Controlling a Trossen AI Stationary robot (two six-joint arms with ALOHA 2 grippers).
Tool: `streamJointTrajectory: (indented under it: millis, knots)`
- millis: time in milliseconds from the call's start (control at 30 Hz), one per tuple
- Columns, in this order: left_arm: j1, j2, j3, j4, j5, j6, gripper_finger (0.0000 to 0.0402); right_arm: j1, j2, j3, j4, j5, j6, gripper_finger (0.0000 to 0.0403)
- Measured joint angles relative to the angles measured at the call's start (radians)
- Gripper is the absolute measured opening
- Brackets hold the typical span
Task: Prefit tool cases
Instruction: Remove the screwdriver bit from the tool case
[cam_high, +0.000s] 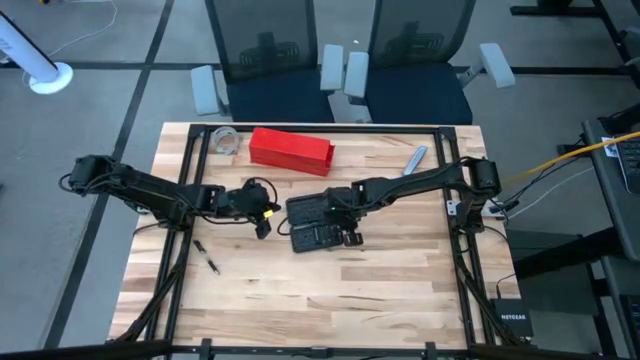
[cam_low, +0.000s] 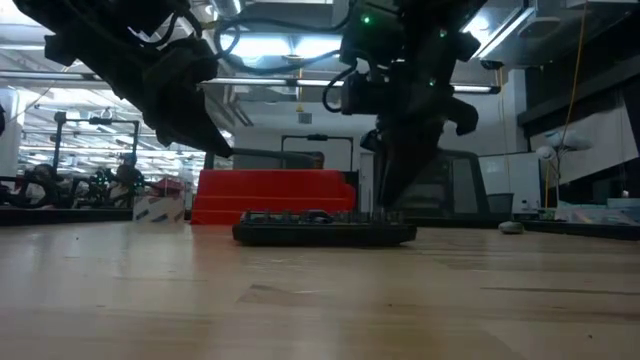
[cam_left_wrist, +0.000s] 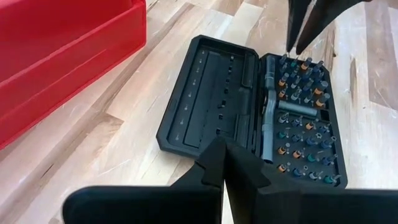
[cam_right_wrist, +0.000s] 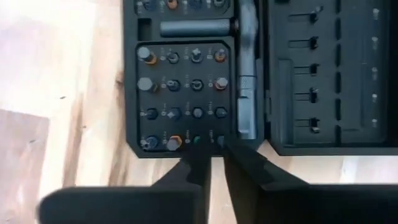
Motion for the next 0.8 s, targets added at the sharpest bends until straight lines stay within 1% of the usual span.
streamJointTrajectory:
  millis: [133, 233, 333, 533, 800]
  knots:
    - [0.000, 0.000, 0.000, 0.001, 0.000, -0.002, 0.0000, 0.000, 0.000, 0.000, -0.002, 0.007, -0.001, 0.0083]
    - [0.000, 0.000, 0.000, 0.001, 0.000, -0.002, 0.0000, 0.000, 0.000, -0.003, -0.007, 0.007, -0.003, 0.0091]
    - [0.000, 0.000, 0.000, 0.000, 0.000, 0.000, 0.0000, 0.000, 0.007, -0.008, -0.008, 0.007, -0.003, 0.0090]
    - [0.000, 0.000, 0.000, 0.000, 0.000, 0.002, 0.0000, 0.000, 0.041, -0.009, 0.008, 0.008, -0.003, 0.0076]
    - [0.000, 0.000, 0.000, 0.000, 0.000, 0.001, 0.0000, 0.000, 0.045, -0.009, 0.024, 0.004, 0.014, 0.0069]
